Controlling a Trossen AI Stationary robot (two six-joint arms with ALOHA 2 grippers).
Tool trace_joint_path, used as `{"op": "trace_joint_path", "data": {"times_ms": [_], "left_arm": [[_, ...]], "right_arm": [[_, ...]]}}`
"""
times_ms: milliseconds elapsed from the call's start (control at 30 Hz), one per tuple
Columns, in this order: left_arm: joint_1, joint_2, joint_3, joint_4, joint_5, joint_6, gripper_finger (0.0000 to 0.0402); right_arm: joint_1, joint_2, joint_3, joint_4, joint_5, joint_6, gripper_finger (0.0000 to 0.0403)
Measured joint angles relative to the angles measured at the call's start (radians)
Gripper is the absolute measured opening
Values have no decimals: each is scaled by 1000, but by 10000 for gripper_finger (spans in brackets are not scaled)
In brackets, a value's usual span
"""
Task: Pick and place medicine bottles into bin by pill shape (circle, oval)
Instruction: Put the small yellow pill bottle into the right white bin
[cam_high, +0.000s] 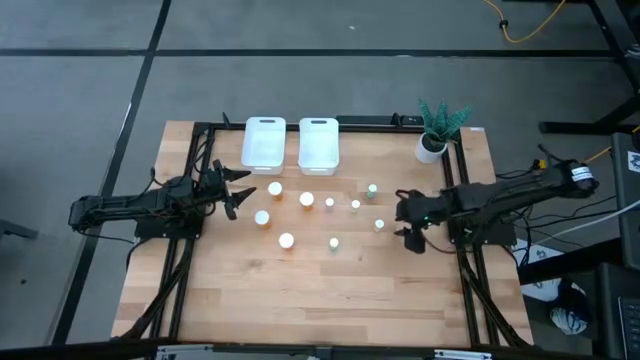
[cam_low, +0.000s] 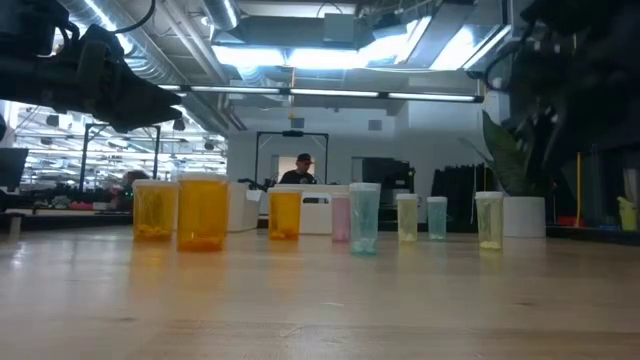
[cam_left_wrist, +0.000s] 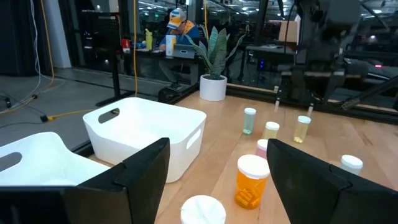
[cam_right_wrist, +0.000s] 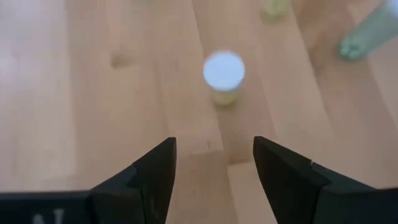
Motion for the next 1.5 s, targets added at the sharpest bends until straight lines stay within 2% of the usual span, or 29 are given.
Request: {"op": "trace_joint_path", "data": {"times_ms": [133,367,567,867,1100,1200,1333,1500], "left_arm": [[0,0,0,0,0,0,260],[0,0,0,0,0,0,260],[0,0,0,0,0,0,260],[0,0,0,0,0,0,260],[0,0,0,0,0,0,260],[0,0,0,0,0,0,260],[0,0,0,0,0,0,260],[0,0,0,1,0,-2,260]], "right_arm": [[0,80,-33,93,3,-8,216],[0,208,-62,338,62,-183,216],[-2,275,-62,475,80,-184,216],[-2,294,-62,495,143,-136,206],[-2,294,-62,496,157,-95,137],[-2,293,-51,497,201,-104,110],[-17,290,22,499,240,-187,108],[-89,289,187,490,244,-332,111]]}}
